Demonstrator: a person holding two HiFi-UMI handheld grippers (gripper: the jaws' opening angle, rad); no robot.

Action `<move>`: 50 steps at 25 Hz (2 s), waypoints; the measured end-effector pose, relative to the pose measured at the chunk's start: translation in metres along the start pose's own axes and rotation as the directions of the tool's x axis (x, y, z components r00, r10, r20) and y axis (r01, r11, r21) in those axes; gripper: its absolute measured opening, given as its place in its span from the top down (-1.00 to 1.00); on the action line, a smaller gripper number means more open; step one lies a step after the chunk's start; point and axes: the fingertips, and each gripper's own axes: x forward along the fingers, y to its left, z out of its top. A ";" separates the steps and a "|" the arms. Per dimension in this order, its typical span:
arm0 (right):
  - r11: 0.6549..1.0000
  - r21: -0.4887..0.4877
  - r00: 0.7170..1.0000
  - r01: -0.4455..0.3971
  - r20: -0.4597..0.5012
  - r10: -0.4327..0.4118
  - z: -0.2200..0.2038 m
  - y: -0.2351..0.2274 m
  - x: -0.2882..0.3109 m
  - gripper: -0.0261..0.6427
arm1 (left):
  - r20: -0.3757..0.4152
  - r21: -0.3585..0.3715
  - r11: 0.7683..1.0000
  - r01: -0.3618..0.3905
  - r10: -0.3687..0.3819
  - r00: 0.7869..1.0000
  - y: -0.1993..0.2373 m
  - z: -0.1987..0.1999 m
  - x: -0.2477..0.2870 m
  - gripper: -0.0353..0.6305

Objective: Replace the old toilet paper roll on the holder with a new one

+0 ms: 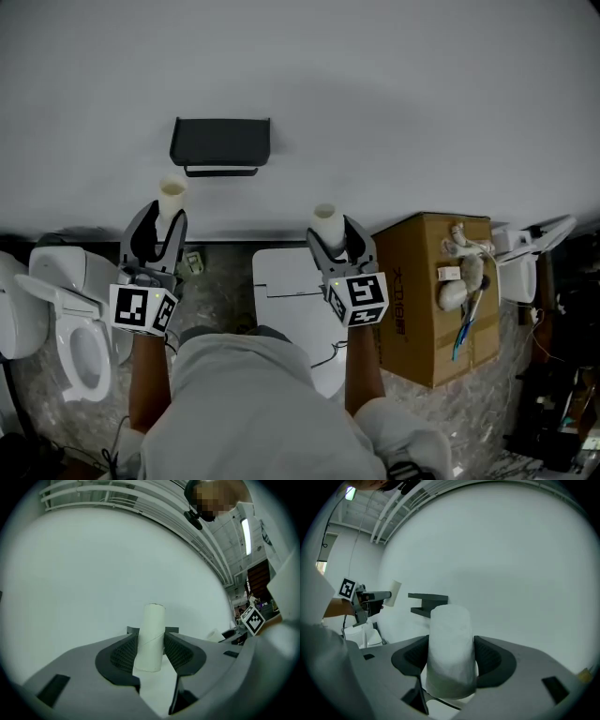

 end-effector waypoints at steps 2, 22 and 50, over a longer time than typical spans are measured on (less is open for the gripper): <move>0.999 -0.045 1.000 -0.010 -0.013 0.010 0.004 0.004 0.007 0.05 | -0.003 0.006 1.000 -0.024 0.024 1.000 0.009 0.000 -0.006 0.28; 0.683 -0.727 0.971 -0.071 -0.206 -0.118 0.002 -0.006 0.083 0.05 | -0.055 0.071 0.989 -0.131 0.135 0.989 0.050 -0.011 -0.027 0.28; 0.442 -0.886 0.983 -0.142 -0.177 -0.038 0.038 0.084 0.140 0.05 | -0.073 0.069 0.968 -0.241 0.246 0.967 0.107 -0.014 -0.066 0.28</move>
